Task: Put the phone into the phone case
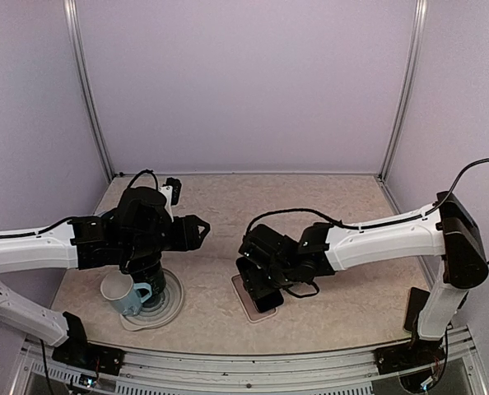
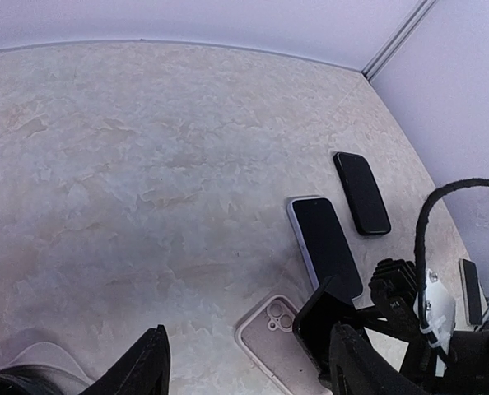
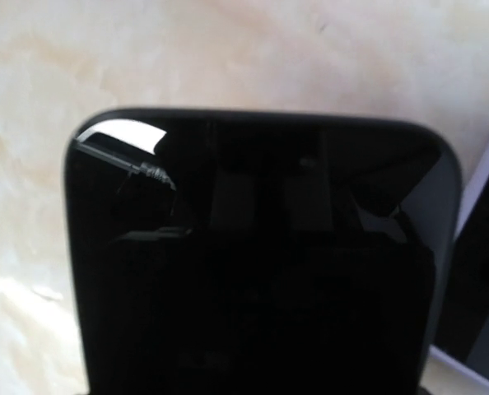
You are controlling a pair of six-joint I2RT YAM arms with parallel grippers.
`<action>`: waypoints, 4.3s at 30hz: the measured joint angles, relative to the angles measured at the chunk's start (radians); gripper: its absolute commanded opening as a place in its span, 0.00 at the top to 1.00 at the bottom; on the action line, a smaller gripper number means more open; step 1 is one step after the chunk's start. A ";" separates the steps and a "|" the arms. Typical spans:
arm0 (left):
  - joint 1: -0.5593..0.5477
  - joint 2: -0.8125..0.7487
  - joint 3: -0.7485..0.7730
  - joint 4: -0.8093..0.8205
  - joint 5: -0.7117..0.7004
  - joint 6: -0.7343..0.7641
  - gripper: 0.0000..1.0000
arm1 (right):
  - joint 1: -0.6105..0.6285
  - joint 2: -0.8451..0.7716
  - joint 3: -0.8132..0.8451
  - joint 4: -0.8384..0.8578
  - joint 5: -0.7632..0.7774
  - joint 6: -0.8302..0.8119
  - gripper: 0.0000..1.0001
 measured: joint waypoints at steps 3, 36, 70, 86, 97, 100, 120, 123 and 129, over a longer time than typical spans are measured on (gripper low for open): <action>0.000 0.001 0.000 -0.004 -0.002 0.000 0.34 | 0.023 0.002 -0.040 0.056 0.027 0.001 0.70; 0.013 0.028 -0.003 -0.019 -0.011 0.006 0.34 | 0.061 0.101 0.031 0.050 0.073 0.083 0.73; 0.023 0.033 -0.014 -0.029 -0.011 0.008 0.34 | 0.046 0.208 0.118 -0.029 -0.048 0.058 0.40; 0.014 0.095 -0.013 -0.050 0.003 0.004 0.29 | 0.014 0.208 0.158 -0.120 -0.165 -0.008 0.01; -0.096 0.194 0.032 -0.107 0.005 -0.032 0.52 | -0.253 -0.004 0.068 0.005 -0.404 -0.142 0.44; -0.133 0.237 0.036 -0.109 0.019 -0.045 0.54 | -0.314 0.054 0.101 0.044 -0.462 -0.198 0.45; -0.111 0.513 -0.014 0.134 0.223 -0.083 0.44 | -0.309 0.222 0.005 0.275 -0.712 -0.284 0.71; -0.106 0.529 -0.014 0.182 0.243 -0.082 0.44 | -0.302 0.173 -0.074 0.310 -0.721 -0.254 0.74; -0.104 0.566 0.003 0.240 0.272 -0.064 0.50 | -0.239 0.088 -0.187 0.338 -0.685 -0.177 0.70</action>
